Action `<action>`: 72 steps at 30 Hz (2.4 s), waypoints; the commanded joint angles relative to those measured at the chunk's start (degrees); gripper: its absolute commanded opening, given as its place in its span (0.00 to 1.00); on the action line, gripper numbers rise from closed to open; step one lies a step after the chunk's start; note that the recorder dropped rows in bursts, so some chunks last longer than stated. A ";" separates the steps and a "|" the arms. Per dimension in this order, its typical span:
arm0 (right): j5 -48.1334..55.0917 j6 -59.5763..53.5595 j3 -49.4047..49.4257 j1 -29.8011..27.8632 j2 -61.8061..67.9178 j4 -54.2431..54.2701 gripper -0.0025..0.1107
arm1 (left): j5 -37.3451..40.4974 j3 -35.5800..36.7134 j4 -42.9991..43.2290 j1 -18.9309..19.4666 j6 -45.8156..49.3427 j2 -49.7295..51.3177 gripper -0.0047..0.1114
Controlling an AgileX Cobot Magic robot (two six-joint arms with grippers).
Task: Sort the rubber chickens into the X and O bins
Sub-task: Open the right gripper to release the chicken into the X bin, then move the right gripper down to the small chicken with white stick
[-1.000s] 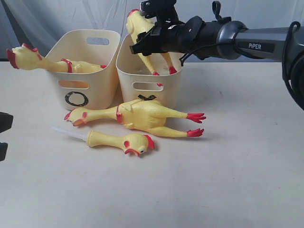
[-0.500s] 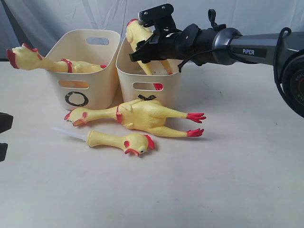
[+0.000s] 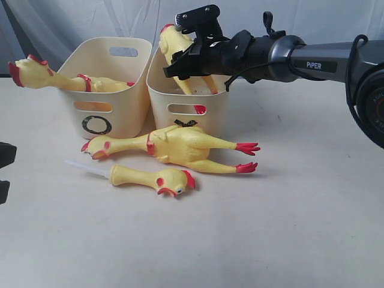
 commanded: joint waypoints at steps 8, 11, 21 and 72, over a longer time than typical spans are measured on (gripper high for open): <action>1.64 0.08 -0.38 -0.22 -0.56 1.59 0.71 | 0.36 0.31 -0.17 -0.06 -0.31 -0.56 0.04; 2.07 0.08 -0.38 -0.22 -0.77 1.59 0.80 | 0.36 0.31 -0.17 -0.06 -0.31 -0.56 0.04; 2.21 -0.02 -0.38 -0.22 -3.65 1.49 0.81 | 0.47 0.31 0.08 -0.06 -0.31 -0.56 0.04; 55.76 -4.51 -0.26 15.54 -11.70 -18.38 0.81 | 0.58 0.31 0.20 -0.06 -0.31 -0.56 0.04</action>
